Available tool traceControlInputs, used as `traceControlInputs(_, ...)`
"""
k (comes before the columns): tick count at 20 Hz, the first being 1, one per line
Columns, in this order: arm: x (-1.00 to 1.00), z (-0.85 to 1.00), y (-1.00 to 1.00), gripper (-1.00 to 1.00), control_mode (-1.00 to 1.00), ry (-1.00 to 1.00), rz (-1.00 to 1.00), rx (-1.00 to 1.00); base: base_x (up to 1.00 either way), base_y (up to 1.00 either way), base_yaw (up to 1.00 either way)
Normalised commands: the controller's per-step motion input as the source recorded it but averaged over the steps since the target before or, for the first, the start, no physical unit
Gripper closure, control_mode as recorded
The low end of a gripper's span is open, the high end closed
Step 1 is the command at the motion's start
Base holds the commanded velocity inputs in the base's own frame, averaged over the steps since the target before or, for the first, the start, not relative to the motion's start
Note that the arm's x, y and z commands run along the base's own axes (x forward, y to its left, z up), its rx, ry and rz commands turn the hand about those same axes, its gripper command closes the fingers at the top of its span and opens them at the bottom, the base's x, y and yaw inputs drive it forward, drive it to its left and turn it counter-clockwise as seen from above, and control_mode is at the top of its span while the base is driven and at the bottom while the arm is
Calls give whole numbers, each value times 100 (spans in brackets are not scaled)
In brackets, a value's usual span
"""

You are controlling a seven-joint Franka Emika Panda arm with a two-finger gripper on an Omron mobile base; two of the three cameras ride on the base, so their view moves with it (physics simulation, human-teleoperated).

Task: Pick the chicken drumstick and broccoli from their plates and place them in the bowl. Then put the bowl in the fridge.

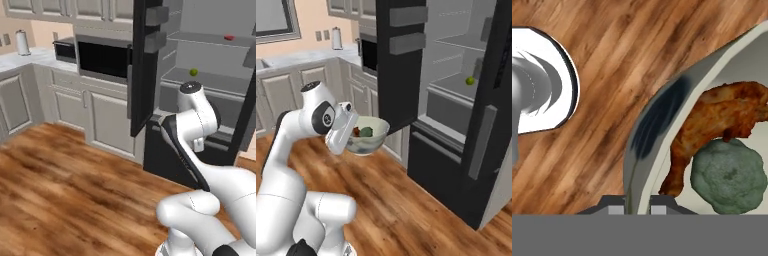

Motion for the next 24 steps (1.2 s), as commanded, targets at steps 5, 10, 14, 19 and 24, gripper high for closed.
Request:
traceControlInputs(5, 0, 0, 0, 100, 100, 0, 0, 0, 53, 17, -55)
traceControlInputs(10, 0, 0, 0, 100, 100, 0, 0, 0, 66, 36, -47)
traceControlInputs(14, 0, 0, 0, 100, 100, 0, 0, 0, 87, 33, -17)
traceControlInputs(19, 0, 0, 0, 100, 100, 0, 0, 0, 91, 23, -9)
traceControlInputs(24, 0, 0, 0, 100, 100, 0, 0, 0, 67, 29, -44)
